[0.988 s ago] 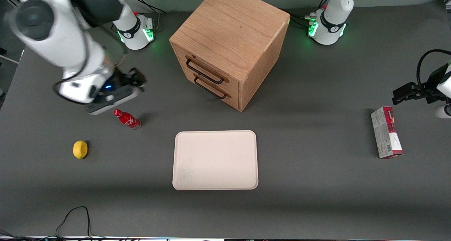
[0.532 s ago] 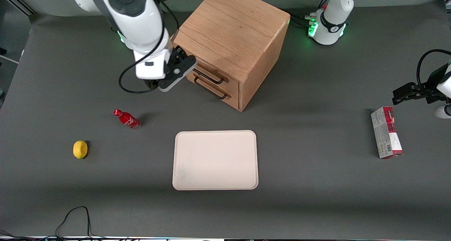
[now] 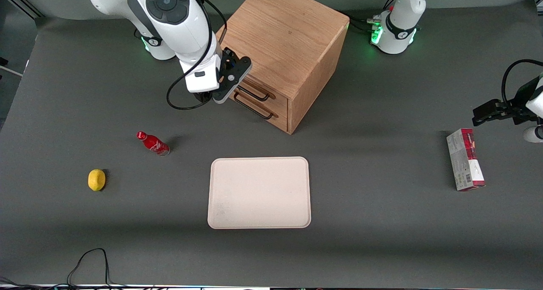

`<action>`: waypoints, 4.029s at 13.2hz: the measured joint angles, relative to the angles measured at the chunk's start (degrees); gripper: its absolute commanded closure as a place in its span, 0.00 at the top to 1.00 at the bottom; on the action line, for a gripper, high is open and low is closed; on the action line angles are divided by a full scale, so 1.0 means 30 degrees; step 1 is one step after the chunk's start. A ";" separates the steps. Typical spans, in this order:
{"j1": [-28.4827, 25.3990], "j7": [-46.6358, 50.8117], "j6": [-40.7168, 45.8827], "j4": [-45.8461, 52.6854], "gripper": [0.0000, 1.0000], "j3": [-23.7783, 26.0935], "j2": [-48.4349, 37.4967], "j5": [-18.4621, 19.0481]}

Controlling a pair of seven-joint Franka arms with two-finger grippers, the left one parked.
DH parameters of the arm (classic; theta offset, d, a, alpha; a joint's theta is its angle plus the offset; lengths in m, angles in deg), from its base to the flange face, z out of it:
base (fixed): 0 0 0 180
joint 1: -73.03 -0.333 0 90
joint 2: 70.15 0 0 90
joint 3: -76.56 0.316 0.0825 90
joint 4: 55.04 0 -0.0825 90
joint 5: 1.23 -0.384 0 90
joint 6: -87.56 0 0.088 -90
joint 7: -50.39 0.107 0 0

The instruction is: Open upper drawer

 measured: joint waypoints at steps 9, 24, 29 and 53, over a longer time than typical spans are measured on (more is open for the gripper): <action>-0.0083 -0.1359 -0.3126 -0.2488 1.00 -0.0525 -0.0080 -0.1532; -0.1045 -0.1485 -0.6905 -0.6052 1.00 -0.0539 -0.0313 -0.1542; -0.1051 -0.1523 -0.7321 -0.6472 1.00 -0.0540 -0.0309 -0.1542; -0.0625 -0.2213 -0.8365 -0.6876 1.00 -0.1097 -0.0122 -0.1543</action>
